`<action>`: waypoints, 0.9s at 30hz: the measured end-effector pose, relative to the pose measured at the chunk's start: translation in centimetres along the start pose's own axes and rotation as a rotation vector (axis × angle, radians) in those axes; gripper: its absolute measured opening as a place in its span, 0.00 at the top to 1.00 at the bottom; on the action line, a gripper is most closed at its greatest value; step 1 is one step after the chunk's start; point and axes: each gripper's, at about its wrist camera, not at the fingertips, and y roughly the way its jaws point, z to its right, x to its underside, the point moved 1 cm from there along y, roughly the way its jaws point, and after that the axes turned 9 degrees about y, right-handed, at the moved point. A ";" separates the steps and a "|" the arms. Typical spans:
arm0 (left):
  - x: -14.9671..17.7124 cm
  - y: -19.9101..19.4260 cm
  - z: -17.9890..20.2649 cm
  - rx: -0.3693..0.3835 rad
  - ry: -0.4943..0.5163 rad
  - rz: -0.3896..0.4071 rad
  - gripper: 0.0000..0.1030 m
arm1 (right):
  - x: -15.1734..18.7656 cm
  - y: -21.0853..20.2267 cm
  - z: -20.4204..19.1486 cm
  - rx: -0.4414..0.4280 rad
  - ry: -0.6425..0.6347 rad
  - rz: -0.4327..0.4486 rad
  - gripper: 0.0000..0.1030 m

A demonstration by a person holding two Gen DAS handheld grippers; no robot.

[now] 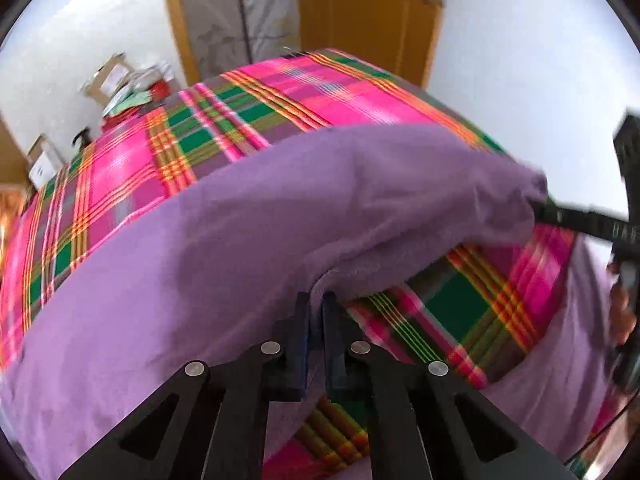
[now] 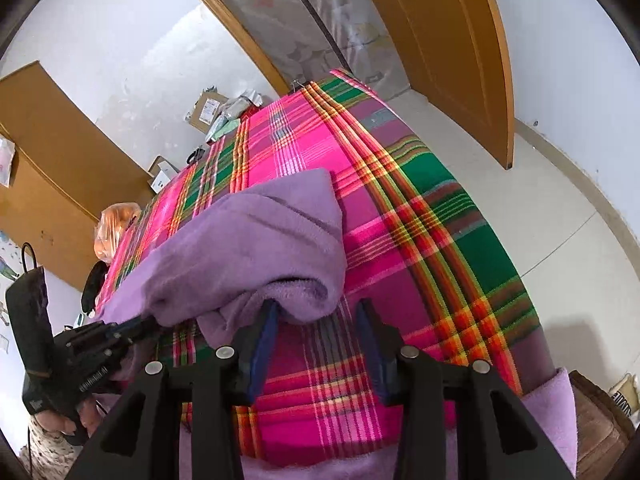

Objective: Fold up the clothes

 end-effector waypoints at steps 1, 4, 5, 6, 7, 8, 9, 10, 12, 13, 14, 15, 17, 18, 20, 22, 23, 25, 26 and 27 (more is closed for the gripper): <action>-0.1 -0.3 -0.4 -0.002 -0.015 0.011 0.95 | 0.0 0.0 -0.1 -0.001 0.000 0.003 0.61; -0.3 -1.1 -1.7 -0.007 -0.059 0.044 0.95 | 0.4 -0.4 -0.5 0.007 -0.016 0.014 0.61; -0.4 -1.3 -2.2 -0.009 -0.074 0.056 0.95 | 0.6 -0.5 -0.7 0.011 -0.025 0.019 0.61; -0.5 -1.6 -2.6 -0.011 -0.089 0.067 0.95 | 0.7 -0.7 -1.0 0.020 -0.047 0.027 0.61; -0.5 -1.9 -3.1 -0.015 -0.107 0.079 0.95 | 0.8 -0.8 -1.2 0.028 -0.063 0.032 0.61; -0.4 -2.4 -3.7 -0.022 -0.130 0.092 0.95 | 1.0 -0.7 -1.6 0.041 -0.081 0.033 0.61; -0.4 -2.9 -4.3 -0.028 -0.153 0.105 0.95 | 1.1 -0.7 -1.9 0.053 -0.099 0.035 0.61; -0.3 -3.4 -4.9 -0.035 -0.175 0.118 0.95 | 1.2 -0.7 -2.2 0.065 -0.117 0.036 0.61; -0.2 -4.3 -6.1 -0.047 -0.220 0.143 0.95 | 1.4 -0.6 -3.0 0.061 -0.140 0.042 0.61; -0.1 -4.7 -6.8 -0.048 -0.245 0.154 0.95 | 1.5 -0.6 -3.4 0.059 -0.151 0.045 0.61; 0.1 -5.1 -7.4 -0.048 -0.270 0.165 0.95 | 1.6 -0.6 -3.9 0.057 -0.163 0.048 0.61; 0.3 -5.5 -8.1 -0.054 -0.296 0.176 0.95 | 1.7 -0.5 -4.3 0.055 -0.174 0.051 0.61; 0.9 -6.1 -9.6 -0.080 -0.347 0.192 0.95 | 2.0 -0.4 -5.0 0.044 -0.202 0.048 0.60; 1.3 -6.4 -10.3 -0.090 -0.373 0.200 0.95 | 2.1 -0.3 -5.4 0.037 -0.214 0.046 0.60; 2.1 -6.8 -11.7 -0.105 -0.422 0.206 0.95 | 2.3 -0.1 -6.0 0.020 -0.226 0.040 0.60; 3.0 -7.1 -12.8 -0.119 -0.462 0.207 0.95 | 2.3 0.0 -6.3 0.001 -0.226 0.032 0.57; 3.5 -7.2 -13.3 -0.126 -0.481 0.207 0.95 | 2.3 0.1 -6.4 -0.001 -0.223 0.032 0.57; 4.3 -7.3 -14.3 -0.146 -0.514 0.204 0.95 | 2.3 0.3 -6.7 -0.004 -0.215 0.032 0.57; 4.7 -7.5 -14.7 -0.152 -0.530 0.204 0.95 | 2.3 0.4 -6.8 -0.007 -0.210 0.032 0.57; 5.1 -7.5 -15.2 -0.156 -0.547 0.205 0.95 | 2.1 0.3 -6.7 -0.028 -0.188 0.033 0.57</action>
